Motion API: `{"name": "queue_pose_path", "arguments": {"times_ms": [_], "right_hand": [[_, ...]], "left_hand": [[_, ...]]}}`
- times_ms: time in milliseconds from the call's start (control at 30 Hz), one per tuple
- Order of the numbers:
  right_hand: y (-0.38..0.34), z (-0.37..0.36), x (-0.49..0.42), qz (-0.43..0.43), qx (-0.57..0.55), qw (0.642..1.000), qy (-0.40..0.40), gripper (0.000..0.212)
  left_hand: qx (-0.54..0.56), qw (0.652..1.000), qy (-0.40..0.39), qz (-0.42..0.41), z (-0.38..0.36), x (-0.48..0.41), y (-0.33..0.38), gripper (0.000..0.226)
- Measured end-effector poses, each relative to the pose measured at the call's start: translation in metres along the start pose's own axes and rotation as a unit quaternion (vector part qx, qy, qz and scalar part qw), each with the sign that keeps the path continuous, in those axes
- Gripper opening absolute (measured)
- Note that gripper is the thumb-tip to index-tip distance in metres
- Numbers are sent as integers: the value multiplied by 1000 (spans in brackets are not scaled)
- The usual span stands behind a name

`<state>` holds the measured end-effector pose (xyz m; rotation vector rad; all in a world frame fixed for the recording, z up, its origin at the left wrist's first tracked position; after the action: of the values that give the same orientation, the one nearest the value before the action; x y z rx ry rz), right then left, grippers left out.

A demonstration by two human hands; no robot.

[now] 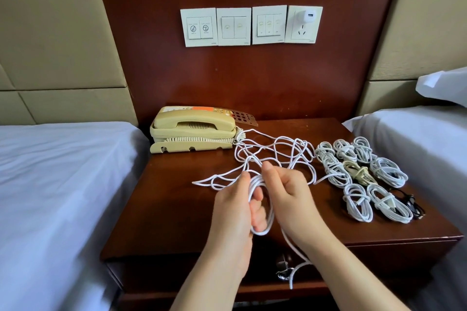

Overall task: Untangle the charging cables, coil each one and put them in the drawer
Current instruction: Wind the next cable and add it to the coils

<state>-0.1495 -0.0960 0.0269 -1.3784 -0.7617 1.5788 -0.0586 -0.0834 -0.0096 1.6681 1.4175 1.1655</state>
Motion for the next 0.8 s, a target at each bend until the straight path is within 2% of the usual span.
{"name": "queue_pose_path", "arguments": {"times_ms": [67, 167, 233, 333, 467, 567, 633, 800], "right_hand": [[-5, -5, 1, 22, 48, 999, 0, 47], [-9, -22, 7, 46, 70, 992, -95, 35], [-8, -25, 9, 48, 90, 988, -120, 26], [-12, -22, 8, 68, 124, 986, -84, 28], [-10, -1, 5, 63, 102, 992, 44, 33], [-6, 12, 5, 47, 83, 989, 109, 38], [-7, 11, 7, 45, 81, 990, 108, 39], [-11, -5, 7, 38, 20, 999, 18, 39]], "left_hand": [[-47, 997, 42, -36, 10, -3, 6, 49], [-91, 989, 76, -90, 23, -8, 19, 47], [-75, 990, 83, -86, 28, -10, 18, 45], [-80, 985, 101, -115, 31, -8, 20, 49], [-196, 933, 133, -271, 26, 7, 43, 36], [-249, 921, 113, -278, 12, 13, 39, 39], [-265, 914, 119, -285, 9, 16, 38, 41], [-277, 909, 161, -266, 26, 11, 50, 51]]}}
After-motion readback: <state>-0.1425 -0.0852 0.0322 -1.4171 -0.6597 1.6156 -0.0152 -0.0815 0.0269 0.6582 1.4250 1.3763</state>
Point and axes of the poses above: each hand's wrist, its own x-axis away from the middle knuckle, its own z-axis out of the back of the hand, y = z × x, the point moved 9 cm from there along -x, towards the middle knuckle, and after that the axes turned 2 degrees about x, right-handed, at the moved point
